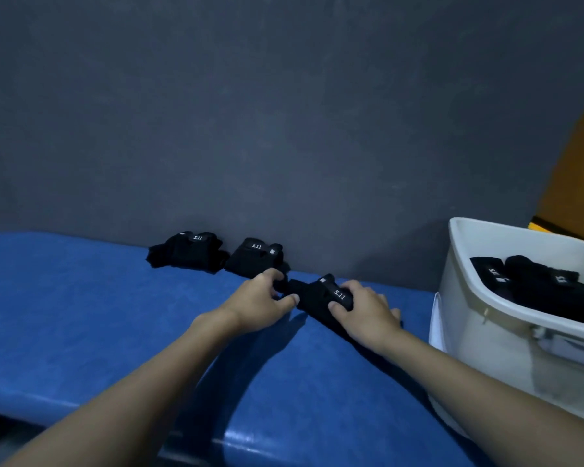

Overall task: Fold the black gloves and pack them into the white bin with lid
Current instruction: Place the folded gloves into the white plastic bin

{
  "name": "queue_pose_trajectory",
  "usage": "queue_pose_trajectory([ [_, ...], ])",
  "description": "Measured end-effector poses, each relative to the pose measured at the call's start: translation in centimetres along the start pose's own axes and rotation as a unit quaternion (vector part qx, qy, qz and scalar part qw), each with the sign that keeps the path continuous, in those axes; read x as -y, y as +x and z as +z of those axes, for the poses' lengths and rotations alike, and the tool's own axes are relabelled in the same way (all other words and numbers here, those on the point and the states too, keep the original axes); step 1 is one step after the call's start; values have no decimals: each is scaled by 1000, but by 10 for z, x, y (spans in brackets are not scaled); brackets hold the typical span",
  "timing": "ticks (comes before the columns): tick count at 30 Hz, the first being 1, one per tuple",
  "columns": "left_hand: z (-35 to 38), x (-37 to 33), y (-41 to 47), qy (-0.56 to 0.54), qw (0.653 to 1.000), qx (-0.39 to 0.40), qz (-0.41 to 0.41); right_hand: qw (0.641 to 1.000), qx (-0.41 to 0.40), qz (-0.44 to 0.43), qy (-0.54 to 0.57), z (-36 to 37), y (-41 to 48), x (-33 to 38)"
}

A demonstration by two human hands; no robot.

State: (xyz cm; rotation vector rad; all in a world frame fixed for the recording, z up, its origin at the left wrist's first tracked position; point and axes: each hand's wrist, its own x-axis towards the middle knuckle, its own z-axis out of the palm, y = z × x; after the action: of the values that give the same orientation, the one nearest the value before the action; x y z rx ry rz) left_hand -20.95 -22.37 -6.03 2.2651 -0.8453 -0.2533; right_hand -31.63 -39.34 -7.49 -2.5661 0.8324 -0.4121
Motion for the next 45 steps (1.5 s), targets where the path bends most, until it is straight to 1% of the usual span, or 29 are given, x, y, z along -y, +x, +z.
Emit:
queue_pose_trajectory([
  [4,9,-12,-7,-17,1000,5,-14,1000,4,-15,4,-1,-28,3],
  [8,18,-22,-14,-63,998,4,-27,999,16,-36,20,-4,-53,2],
  [13,24,-31,-22,-63,997,32,-15,998,21,-63,17,-6,-71,-6],
  [16,23,-34,-28,-104,993,45,-19,996,15,-81,19,-7,-79,-13],
  [21,19,-36,-36,-158,986,44,-40,994,9,-100,35,-7,-89,-13],
  [27,16,-36,-40,-188,980,64,-26,993,35,-100,42,-12,-93,-15],
  [30,12,-38,-42,-213,974,77,-7,990,57,-87,91,-17,-93,-16],
  [32,8,-44,-45,-229,970,81,17,978,76,-69,180,-22,-92,-18],
  [33,4,-48,-46,-229,970,80,33,965,83,-64,239,-24,-91,-20],
  [35,-7,-56,-49,-207,973,80,67,928,107,-58,351,-32,-93,-18],
  [37,-21,-66,-54,-186,975,80,95,894,122,-60,428,-41,-96,-16],
  [41,-46,-87,-64,-185,971,78,132,851,132,-94,500,-64,-104,-5],
  [43,-57,-99,-68,-173,971,77,149,844,117,-114,510,-78,-110,1],
  [45,-68,-114,-72,-159,970,81,164,843,70,-144,513,-91,-116,6],
])
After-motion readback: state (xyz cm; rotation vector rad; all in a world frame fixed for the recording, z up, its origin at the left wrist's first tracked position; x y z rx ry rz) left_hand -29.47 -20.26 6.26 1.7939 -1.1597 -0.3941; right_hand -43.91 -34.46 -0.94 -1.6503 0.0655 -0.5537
